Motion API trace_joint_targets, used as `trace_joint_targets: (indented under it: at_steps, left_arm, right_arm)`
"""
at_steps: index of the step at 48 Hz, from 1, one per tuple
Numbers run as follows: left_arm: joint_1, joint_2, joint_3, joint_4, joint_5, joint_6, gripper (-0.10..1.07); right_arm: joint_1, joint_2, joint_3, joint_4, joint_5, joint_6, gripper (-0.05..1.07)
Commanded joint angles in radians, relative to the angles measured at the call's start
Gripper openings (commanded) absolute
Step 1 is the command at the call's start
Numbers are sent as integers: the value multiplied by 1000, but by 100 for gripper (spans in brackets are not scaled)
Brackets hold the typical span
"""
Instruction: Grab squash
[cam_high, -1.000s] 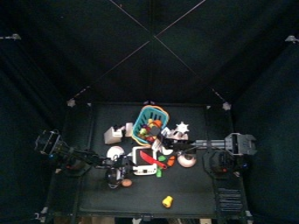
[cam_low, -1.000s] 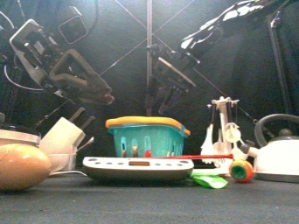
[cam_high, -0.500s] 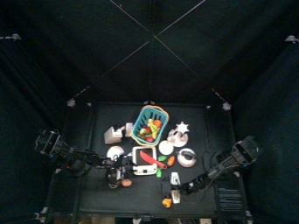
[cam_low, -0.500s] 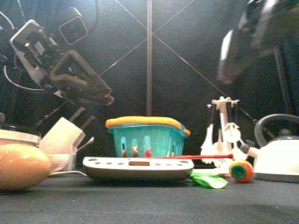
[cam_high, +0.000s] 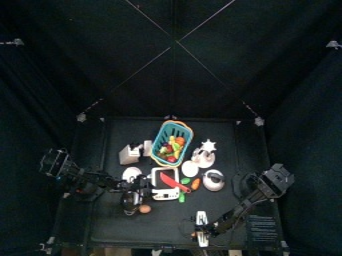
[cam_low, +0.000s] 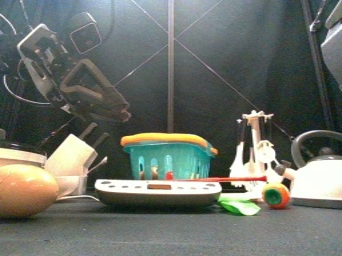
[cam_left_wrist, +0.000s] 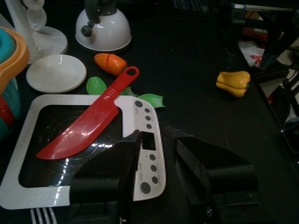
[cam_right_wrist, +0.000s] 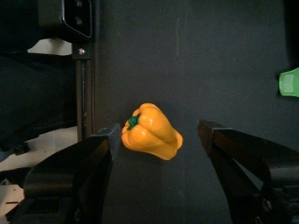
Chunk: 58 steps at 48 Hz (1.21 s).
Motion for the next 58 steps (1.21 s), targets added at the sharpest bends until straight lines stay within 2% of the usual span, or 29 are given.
trace_joint_targets:
  at_steps: [1, 24, 44, 50, 58]
  left_arm:
    - [3, -6, -23, -11, -3, 2, 72]
    - [5, 3, -20, -21, -5, 2, 72]
    - [6, 3, -15, -23, -3, 2, 72]
    - [6, 3, -14, -23, -3, 2, 72]
    - [6, 3, -14, -23, -5, 3, 72]
  right_arm:
    - [6, 3, -29, -2, -11, 0, 100]
    - [25, 71, -46, 28, -35, 0, 100]
    - [-14, 100, -9, 15, -31, 0, 99]
    - [-20, 100, -2, 12, -34, -2, 94]
    - [-25, 95, -9, -5, -34, 0, 80]
